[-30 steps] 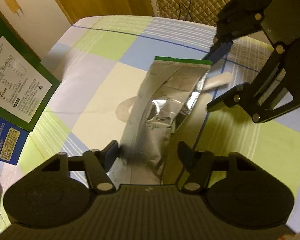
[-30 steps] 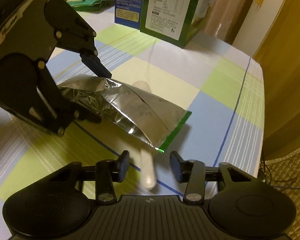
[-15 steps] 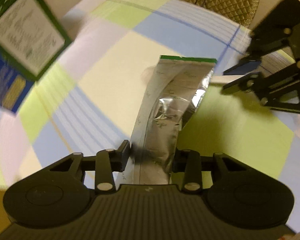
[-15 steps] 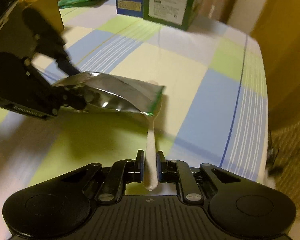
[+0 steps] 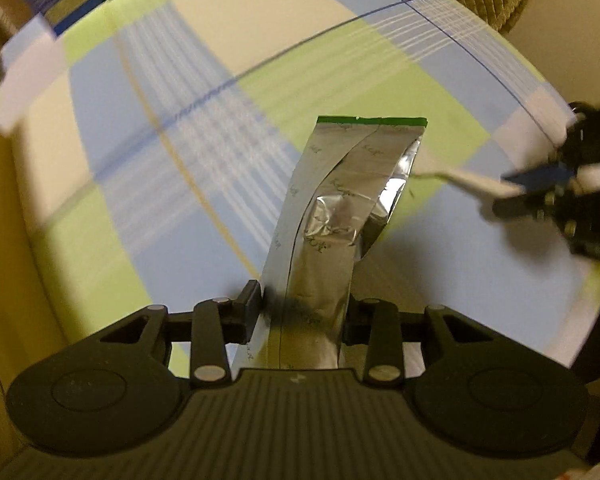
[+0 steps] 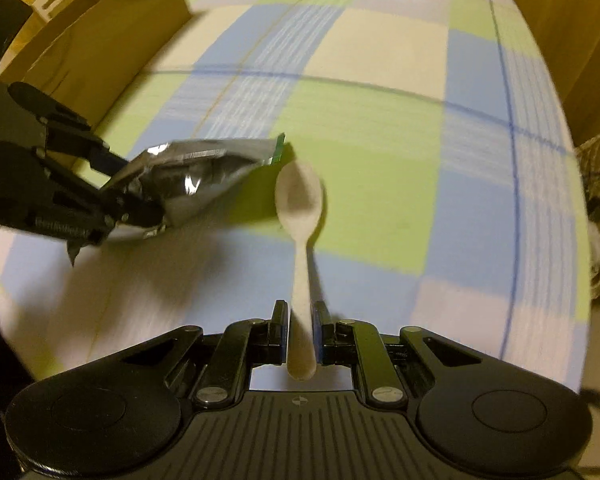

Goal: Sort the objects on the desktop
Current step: 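Lift the foil bag with the left gripper while the right gripper regrips the spoon handle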

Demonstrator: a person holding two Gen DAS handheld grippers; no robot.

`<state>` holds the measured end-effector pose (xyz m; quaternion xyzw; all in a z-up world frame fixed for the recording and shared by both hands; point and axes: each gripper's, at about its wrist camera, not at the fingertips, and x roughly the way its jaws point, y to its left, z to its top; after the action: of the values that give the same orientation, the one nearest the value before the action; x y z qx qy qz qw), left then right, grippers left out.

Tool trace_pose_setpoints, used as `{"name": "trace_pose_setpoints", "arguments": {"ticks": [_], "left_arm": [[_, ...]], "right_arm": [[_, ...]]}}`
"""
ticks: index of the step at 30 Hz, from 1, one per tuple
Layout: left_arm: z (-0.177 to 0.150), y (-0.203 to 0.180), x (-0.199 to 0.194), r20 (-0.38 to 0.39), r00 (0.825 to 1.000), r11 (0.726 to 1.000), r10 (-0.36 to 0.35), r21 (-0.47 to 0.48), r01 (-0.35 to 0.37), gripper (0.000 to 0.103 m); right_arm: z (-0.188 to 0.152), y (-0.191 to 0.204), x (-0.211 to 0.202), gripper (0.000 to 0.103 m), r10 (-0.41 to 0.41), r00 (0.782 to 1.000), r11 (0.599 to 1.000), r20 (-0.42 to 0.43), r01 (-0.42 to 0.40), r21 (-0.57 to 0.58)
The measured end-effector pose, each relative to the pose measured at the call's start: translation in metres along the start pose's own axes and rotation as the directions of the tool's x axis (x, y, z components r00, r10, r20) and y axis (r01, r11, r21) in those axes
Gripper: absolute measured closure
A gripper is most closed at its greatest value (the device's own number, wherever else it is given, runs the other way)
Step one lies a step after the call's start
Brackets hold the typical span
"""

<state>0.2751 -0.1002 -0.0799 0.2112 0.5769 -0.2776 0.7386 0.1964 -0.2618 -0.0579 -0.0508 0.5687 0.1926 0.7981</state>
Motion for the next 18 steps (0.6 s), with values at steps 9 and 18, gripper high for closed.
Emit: {"name": "trace_pose_setpoints", "arguments": {"ticks": [9, 18], "left_arm": [[-0.040, -0.004, -0.022, 0.093, 0.996, 0.998, 0.000, 0.068, -0.006, 0.042], [-0.008, -0.007, 0.003, 0.046, 0.999, 0.991, -0.005, 0.135, -0.001, 0.040]], "right_arm": [[-0.032, 0.007, -0.008, 0.041, -0.025, 0.984, 1.000, 0.176, 0.022, 0.020], [-0.024, -0.005, 0.006, 0.040, -0.029, 0.957, 0.998, 0.290, 0.012, 0.063]]}}
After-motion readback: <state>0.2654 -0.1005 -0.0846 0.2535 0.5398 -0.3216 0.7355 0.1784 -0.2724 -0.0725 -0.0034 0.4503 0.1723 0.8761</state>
